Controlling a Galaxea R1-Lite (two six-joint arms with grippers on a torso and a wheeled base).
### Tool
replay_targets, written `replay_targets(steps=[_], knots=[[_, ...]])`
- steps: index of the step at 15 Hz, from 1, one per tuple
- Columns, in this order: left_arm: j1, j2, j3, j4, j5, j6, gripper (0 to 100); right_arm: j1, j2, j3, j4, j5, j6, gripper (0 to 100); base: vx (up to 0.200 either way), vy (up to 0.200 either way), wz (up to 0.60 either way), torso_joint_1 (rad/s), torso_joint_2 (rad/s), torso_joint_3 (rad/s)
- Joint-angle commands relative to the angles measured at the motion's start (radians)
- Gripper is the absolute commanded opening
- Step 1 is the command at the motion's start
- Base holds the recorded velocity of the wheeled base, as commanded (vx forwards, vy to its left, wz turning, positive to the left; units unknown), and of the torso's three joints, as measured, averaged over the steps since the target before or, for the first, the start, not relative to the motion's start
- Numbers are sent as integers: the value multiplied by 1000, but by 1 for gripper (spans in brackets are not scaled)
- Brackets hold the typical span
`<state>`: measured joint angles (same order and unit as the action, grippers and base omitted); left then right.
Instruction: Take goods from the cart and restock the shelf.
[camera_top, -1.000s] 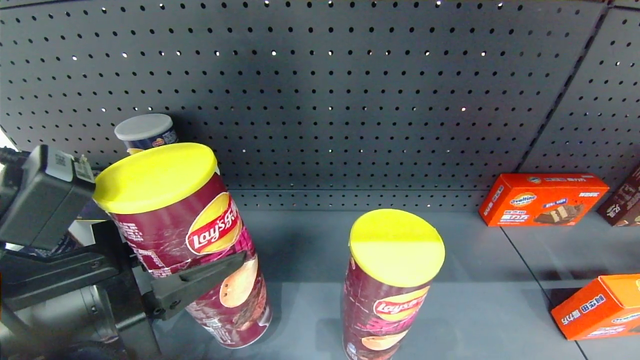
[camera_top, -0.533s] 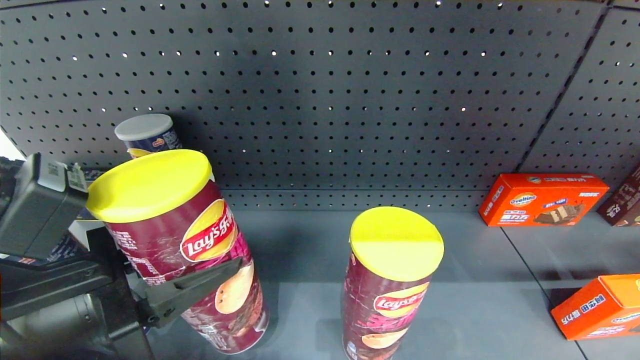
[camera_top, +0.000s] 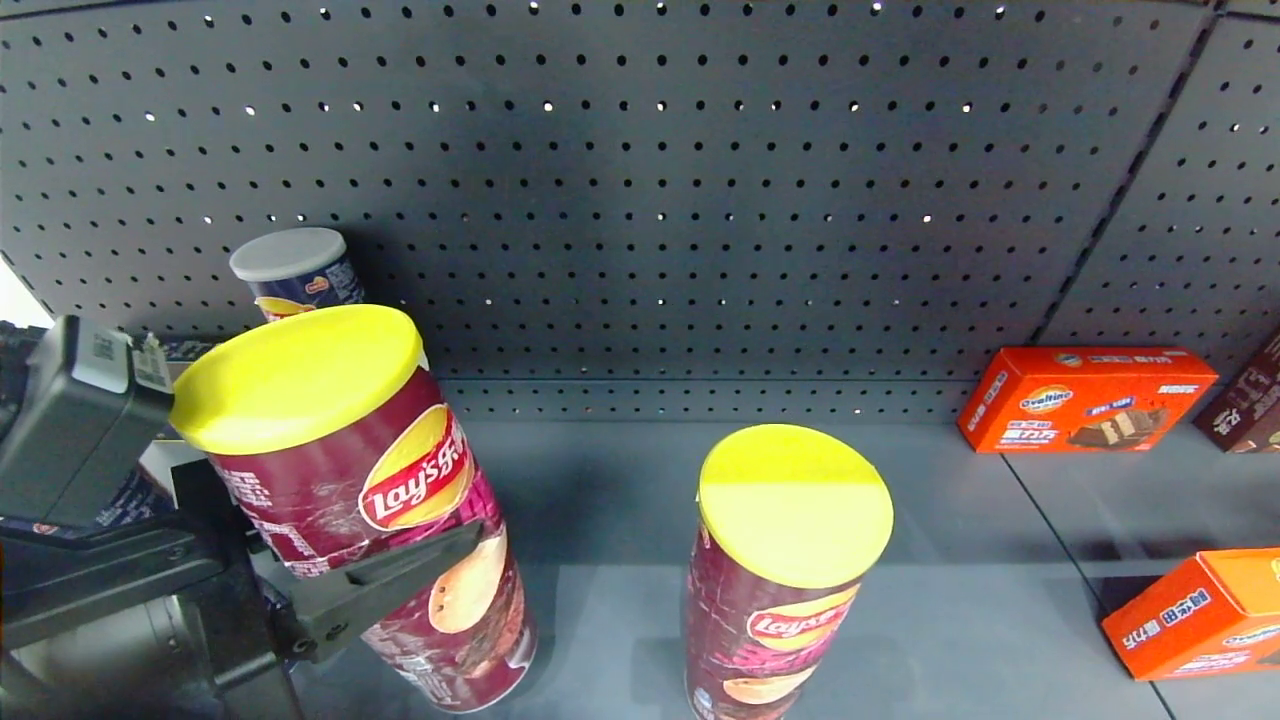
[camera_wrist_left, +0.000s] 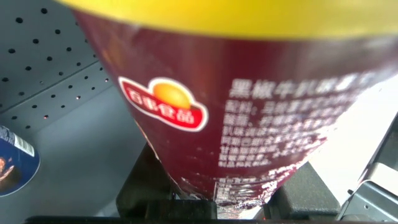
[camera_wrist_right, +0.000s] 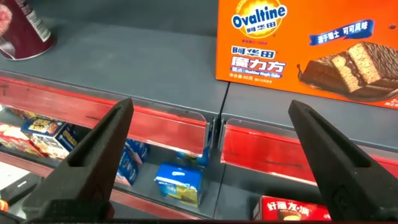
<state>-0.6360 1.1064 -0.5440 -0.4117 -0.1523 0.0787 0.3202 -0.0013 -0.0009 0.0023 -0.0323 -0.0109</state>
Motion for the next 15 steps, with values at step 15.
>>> replay_targets(steps=[15], knots=[[9, 138, -186, 11, -35, 61, 0, 0, 1, 1, 1, 0, 3, 100, 0, 0, 0, 0, 0, 0]])
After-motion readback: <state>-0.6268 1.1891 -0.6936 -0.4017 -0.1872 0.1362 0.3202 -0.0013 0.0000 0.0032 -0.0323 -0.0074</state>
